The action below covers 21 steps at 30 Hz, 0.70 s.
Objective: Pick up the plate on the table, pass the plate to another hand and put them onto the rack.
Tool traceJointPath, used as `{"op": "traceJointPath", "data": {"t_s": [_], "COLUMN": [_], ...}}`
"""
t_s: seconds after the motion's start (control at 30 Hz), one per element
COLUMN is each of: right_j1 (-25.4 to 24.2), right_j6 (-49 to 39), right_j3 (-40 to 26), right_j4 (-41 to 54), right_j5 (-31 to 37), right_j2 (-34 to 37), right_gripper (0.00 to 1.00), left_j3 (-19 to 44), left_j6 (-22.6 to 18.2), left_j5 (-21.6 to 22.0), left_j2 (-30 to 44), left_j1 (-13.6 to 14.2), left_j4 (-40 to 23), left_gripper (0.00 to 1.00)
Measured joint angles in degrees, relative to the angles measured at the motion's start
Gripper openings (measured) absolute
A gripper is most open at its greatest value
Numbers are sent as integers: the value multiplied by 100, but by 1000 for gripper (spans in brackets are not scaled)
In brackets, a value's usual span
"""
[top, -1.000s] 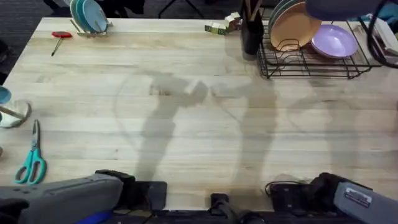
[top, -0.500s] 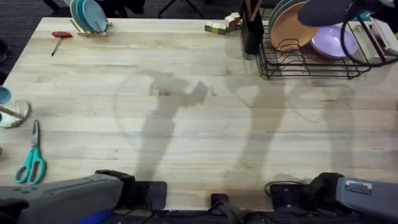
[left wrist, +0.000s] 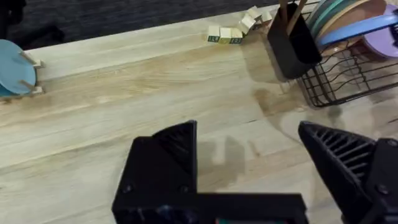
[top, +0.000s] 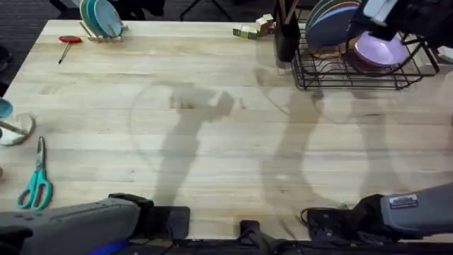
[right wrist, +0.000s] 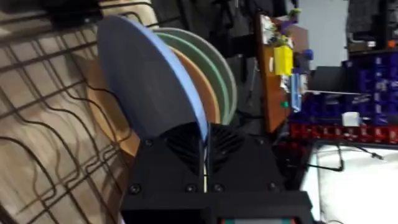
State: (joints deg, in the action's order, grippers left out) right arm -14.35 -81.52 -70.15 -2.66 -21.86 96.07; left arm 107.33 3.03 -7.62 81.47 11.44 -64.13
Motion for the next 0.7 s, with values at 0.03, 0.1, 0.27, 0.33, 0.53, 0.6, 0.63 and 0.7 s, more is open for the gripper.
{"op": "traceJointPath", "data": {"t_s": [0.03,0.1,0.27,0.33,0.53,0.6,0.63,0.7], "right_j1": [11,18,9,9,11,11,11,11], "right_j6": [-6,-18,-39,-39,-39,-39,-38,-39], "right_j3": [0,0,0,0,0,0,0,0], "right_j4": [-2,-2,2,-4,-167,-229,-247,-251], "right_j5": [0,2,47,118,274,281,289,299], "right_j2": [71,169,229,229,229,229,229,227], "right_gripper": [29,29,29,29,29,29,28,28], "left_j3": [0,0,0,0,0,0,0,0], "left_j6": [0,0,0,0,0,0,0,0], "left_j5": [1,4,17,17,17,17,17,17], "left_j2": [0,0,0,0,0,0,0,0], "left_j1": [0,0,0,0,0,0,0,0], "left_j4": [-1,-1,-19,-21,-21,-50,-68,-122], "left_gripper": [995,995,995,995,995,994,994,994]}}
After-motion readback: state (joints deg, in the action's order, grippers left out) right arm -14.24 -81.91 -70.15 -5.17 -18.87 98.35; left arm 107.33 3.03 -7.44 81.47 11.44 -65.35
